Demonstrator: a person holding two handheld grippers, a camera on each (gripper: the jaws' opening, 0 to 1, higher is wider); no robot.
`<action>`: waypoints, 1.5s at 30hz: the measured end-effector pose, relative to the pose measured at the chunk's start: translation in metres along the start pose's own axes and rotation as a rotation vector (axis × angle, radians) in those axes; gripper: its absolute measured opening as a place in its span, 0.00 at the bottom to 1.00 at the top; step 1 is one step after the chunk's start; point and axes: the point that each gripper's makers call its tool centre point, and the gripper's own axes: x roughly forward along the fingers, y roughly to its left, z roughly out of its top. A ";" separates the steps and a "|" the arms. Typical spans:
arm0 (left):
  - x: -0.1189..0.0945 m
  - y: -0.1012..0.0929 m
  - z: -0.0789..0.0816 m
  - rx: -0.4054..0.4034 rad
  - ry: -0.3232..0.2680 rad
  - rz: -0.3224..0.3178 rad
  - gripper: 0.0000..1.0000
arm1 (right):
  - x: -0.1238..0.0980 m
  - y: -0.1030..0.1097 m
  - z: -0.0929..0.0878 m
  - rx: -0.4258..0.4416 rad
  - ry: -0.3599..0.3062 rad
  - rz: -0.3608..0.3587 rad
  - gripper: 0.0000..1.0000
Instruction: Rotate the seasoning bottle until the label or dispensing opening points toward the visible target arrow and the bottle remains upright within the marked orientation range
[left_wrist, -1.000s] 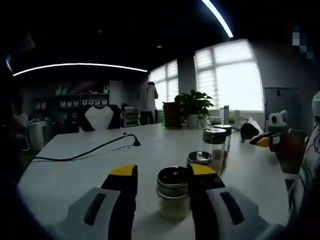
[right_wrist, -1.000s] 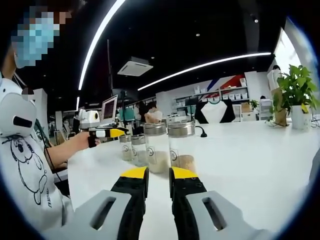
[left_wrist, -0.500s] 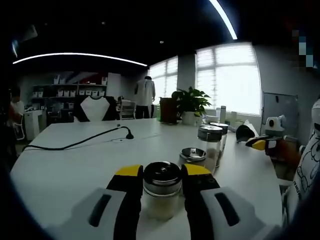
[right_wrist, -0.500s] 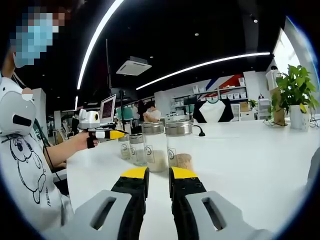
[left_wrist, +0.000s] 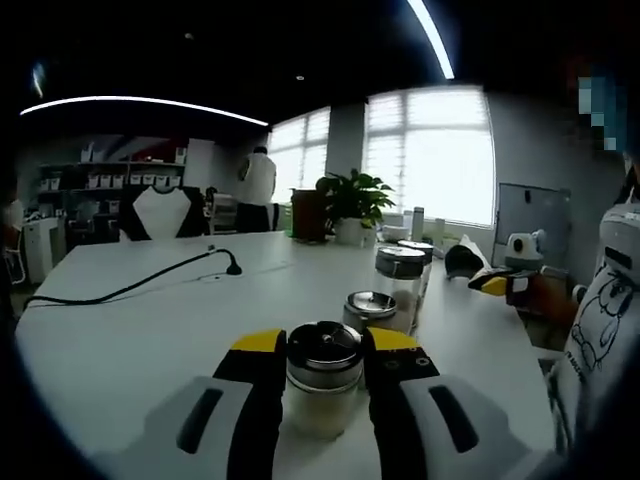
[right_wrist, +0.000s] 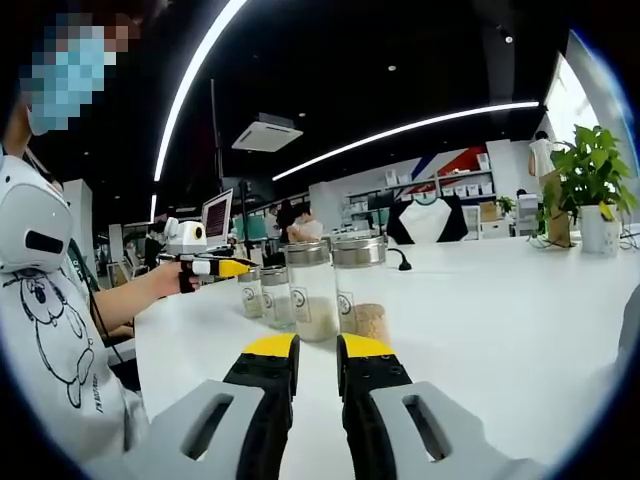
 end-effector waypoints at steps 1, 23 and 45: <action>0.000 -0.001 0.000 0.008 0.009 -0.015 0.32 | 0.000 0.000 0.000 -0.001 -0.001 0.000 0.13; 0.004 -0.009 -0.004 0.066 0.079 -0.324 0.32 | 0.001 0.006 0.000 -0.004 0.001 0.022 0.12; 0.007 -0.009 0.003 0.074 0.028 -0.086 0.44 | 0.002 0.003 0.005 -0.011 -0.010 0.012 0.12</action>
